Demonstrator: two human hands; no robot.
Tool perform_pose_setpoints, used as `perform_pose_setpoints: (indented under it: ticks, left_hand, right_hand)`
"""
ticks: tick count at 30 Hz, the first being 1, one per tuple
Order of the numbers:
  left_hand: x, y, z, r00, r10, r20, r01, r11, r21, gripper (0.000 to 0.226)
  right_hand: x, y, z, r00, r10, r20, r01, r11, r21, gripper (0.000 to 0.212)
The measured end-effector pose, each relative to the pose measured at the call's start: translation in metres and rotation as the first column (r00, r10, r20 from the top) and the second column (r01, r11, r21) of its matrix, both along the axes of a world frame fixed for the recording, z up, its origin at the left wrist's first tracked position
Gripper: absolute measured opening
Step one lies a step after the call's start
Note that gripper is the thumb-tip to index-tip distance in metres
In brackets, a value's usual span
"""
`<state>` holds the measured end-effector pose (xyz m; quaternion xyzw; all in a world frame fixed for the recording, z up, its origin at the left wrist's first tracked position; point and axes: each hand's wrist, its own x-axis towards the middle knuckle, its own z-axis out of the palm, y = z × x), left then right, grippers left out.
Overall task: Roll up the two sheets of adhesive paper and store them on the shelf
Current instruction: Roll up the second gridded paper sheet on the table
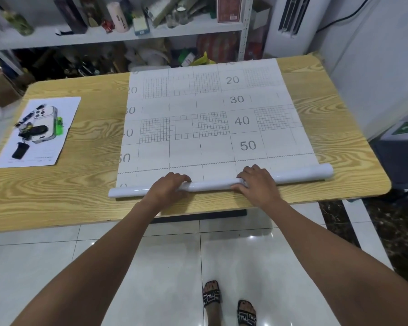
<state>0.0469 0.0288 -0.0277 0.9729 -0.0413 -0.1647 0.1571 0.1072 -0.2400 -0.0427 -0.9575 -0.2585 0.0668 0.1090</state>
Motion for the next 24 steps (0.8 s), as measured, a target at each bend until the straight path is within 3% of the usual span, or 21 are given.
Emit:
perform_pose_setpoints:
  ticks: [3,5,9,12,15,18,24]
  left_hand:
    - [0.0,0.003,-0.001,0.992,-0.016,0.126,0.03,0.993,-0.116,0.035]
    - [0.004,0.006,-0.003,0.983,-0.042,0.181,0.059,0.994,-0.091,0.032]
    - [0.009,0.001,0.0,0.995,-0.036,0.09,0.042,0.997,-0.065,0.04]
    - [0.01,-0.003,0.001,0.997,-0.053,0.051,0.054,0.998,-0.021,0.057]
    - [0.012,-0.007,-0.001,0.992,-0.103,0.066,0.098,0.992,0.079,0.046]
    - [0.014,-0.006,-0.002,0.999,-0.04,0.031,0.039,0.999,0.035,0.034]
    - [0.012,0.0,-0.003,1.0,-0.026,-0.001,0.026,0.999,-0.02,0.037]
  right_hand:
    - [0.0,0.0,-0.001,1.0,-0.007,0.015,0.007,1.0,-0.021,0.041]
    - [0.0,0.002,0.0,0.999,-0.028,0.029,0.029,0.999,-0.023,0.039]
    - [0.0,0.002,-0.004,0.999,-0.05,0.013,0.051,0.997,-0.051,0.033]
    - [0.001,0.002,-0.001,0.997,-0.064,-0.039,0.065,0.998,0.018,0.034]
    - [0.001,0.002,0.005,0.987,-0.124,-0.106,0.136,0.984,0.113,0.035]
    - [0.001,0.002,0.011,0.963,-0.216,-0.16,0.237,0.964,0.123,0.039]
    - [0.004,0.004,0.007,0.994,-0.104,-0.045,0.107,0.992,0.065,0.035]
